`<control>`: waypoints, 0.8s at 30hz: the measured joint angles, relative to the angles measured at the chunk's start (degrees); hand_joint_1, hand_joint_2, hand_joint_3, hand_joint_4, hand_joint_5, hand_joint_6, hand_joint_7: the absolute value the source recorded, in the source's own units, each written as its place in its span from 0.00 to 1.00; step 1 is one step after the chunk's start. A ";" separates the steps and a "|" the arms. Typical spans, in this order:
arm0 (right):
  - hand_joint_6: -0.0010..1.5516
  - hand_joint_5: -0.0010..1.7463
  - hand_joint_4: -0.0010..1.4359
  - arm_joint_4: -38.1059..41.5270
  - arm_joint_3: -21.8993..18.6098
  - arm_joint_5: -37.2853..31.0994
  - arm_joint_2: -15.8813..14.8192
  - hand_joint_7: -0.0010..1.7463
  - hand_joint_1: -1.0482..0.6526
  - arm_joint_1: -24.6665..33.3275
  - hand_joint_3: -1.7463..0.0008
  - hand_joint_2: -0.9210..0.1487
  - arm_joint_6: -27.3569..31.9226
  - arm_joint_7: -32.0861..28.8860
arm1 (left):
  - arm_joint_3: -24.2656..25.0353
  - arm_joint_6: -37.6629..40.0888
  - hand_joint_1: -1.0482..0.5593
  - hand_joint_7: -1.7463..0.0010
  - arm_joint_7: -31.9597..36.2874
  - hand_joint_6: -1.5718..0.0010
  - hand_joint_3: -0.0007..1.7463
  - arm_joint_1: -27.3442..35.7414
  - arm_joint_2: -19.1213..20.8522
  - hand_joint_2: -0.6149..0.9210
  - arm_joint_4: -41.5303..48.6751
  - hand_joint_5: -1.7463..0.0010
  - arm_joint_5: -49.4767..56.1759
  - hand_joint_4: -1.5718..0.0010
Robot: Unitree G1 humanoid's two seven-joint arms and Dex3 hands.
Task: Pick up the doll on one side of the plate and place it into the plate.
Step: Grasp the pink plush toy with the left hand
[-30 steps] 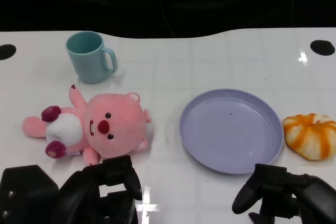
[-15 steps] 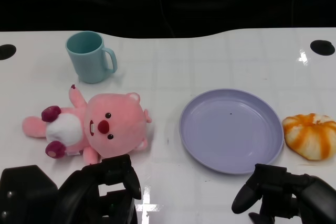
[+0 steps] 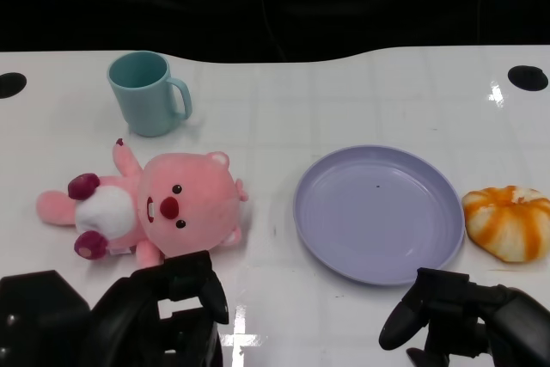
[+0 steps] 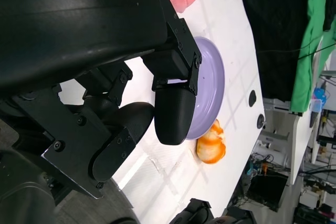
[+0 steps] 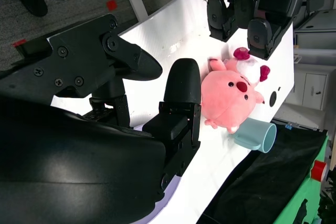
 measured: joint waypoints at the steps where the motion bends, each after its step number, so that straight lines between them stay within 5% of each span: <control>1: 0.36 0.94 0.42 0.00 0.01 0.00 0.00 0.72 0.53 0.00 0.49 0.23 0.00 0.00 | 0.08 -0.57 0.58 0.20 0.00 0.53 0.83 0.01 0.00 0.63 0.21 0.05 0.09 0.50; 4: 0.36 0.94 0.42 0.01 0.04 -0.01 0.00 0.72 0.53 -0.06 0.49 0.22 0.00 0.00 | 0.29 -3.04 0.55 0.33 0.00 0.56 0.76 -0.09 0.14 0.65 0.42 0.11 1.11 0.55; 10: 0.36 0.94 0.42 0.63 0.34 -0.08 0.03 0.73 0.53 -0.47 0.49 0.23 -0.05 -0.04 | 1.90 -7.89 0.52 0.54 -0.01 0.65 0.47 -0.88 0.38 0.78 2.31 0.26 2.37 0.69; 14: 0.36 0.94 0.43 1.14 0.88 -0.42 0.25 0.73 0.54 -1.17 0.48 0.23 -0.08 -0.28 | 2.48 -13.01 0.42 0.76 0.02 0.65 0.13 -1.18 0.87 0.96 3.95 0.37 6.62 0.77; 24: 0.37 0.92 0.43 2.00 2.67 -1.72 0.54 0.73 0.54 -2.23 0.48 0.24 -0.56 -0.81 | 3.55 -22.64 0.31 0.88 0.02 0.75 0.05 -3.45 4.58 1.00 6.13 0.49 18.51 0.94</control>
